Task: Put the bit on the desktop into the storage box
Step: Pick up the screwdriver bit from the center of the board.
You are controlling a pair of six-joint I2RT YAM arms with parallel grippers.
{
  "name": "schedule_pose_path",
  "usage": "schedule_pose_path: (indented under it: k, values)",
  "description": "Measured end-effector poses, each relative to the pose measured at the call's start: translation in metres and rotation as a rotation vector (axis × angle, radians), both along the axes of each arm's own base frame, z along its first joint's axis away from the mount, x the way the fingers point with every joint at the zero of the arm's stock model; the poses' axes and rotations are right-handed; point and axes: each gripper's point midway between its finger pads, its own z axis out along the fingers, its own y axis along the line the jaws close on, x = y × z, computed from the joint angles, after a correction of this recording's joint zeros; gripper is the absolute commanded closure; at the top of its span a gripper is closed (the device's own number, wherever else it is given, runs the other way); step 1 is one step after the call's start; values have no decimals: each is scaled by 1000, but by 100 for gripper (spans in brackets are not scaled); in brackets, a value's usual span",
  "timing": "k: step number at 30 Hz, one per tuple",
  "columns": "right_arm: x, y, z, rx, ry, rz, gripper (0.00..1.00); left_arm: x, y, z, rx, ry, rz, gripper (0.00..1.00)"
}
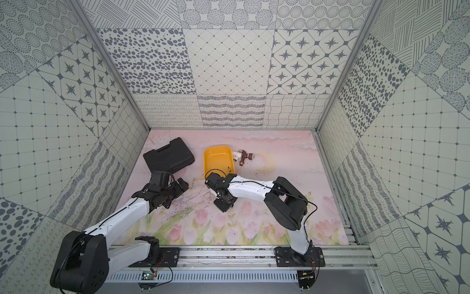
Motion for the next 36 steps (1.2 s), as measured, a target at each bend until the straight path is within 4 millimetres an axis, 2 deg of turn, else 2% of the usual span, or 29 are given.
schedule_pose_path:
  k: [23, 36]
  values:
    - [0, -3, -13, -50, 4, 3, 75, 0, 0, 0, 0, 1, 1, 1]
    - [-2, 0, -14, -57, -1, 12, 86, 0, 1, 0, 0, 1, 2, 1]
